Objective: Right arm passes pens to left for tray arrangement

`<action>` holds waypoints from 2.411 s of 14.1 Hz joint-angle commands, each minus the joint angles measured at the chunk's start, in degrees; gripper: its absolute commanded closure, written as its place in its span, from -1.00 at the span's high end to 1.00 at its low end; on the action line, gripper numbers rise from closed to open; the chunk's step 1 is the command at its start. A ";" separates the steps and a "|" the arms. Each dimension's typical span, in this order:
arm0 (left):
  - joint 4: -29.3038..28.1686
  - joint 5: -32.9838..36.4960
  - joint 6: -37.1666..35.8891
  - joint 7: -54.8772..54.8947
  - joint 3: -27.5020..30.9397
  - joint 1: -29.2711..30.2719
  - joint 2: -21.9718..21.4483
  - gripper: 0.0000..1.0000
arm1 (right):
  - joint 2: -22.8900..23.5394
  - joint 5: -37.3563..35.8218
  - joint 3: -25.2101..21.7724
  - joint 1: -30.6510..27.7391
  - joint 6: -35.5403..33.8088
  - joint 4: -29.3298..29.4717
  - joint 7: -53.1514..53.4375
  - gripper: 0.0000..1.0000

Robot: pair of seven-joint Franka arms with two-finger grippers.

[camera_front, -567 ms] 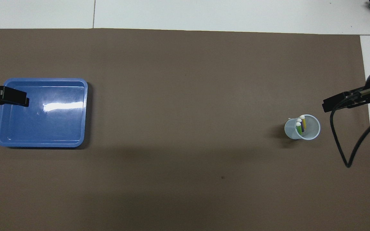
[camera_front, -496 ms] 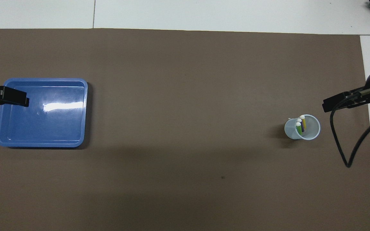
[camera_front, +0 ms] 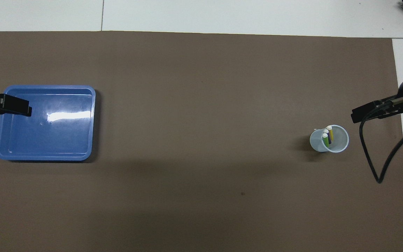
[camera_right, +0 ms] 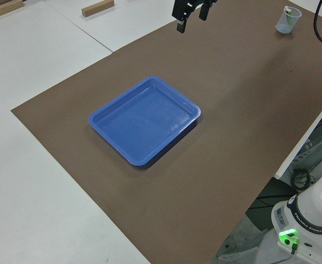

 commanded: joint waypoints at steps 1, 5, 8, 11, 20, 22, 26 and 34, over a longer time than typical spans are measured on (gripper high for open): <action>-0.60 1.06 -0.36 -0.12 -0.04 -0.07 -0.82 1.00 | -0.15 -0.66 -0.74 0.10 -0.41 -0.14 0.10 1.00; -0.60 1.06 -0.45 -0.12 -0.04 -0.07 -0.73 1.00 | -1.46 -0.66 -1.45 0.18 0.63 -3.28 -2.44 1.00; -0.60 1.06 -0.36 -0.12 -0.04 -0.07 -0.73 1.00 | -5.32 -0.57 -1.36 -0.16 10.10 -13.29 -3.06 1.00; -0.60 1.06 -0.45 -0.12 -0.04 -0.07 -0.73 1.00 | -6.47 -0.57 -1.44 -0.43 18.99 -22.35 -3.24 1.00; -1.13 1.06 -0.63 -0.04 -0.04 0.19 -1.17 1.00 | -1.82 -0.57 -1.45 -3.59 30.35 -32.57 -5.98 0.94; -1.13 1.06 0.16 -0.04 -0.04 0.10 -1.08 1.00 | -1.55 0.48 -1.36 -2.81 30.44 -33.79 0.24 0.89; -1.13 1.06 -0.45 0.05 -0.04 0.19 -1.17 1.00 | 0.99 1.80 -1.36 -1.75 31.40 -34.15 7.21 0.67; -1.13 1.06 -0.45 0.05 -0.04 0.89 -1.17 1.00 | 3.19 3.03 -1.36 -1.75 33.87 -34.24 7.66 0.30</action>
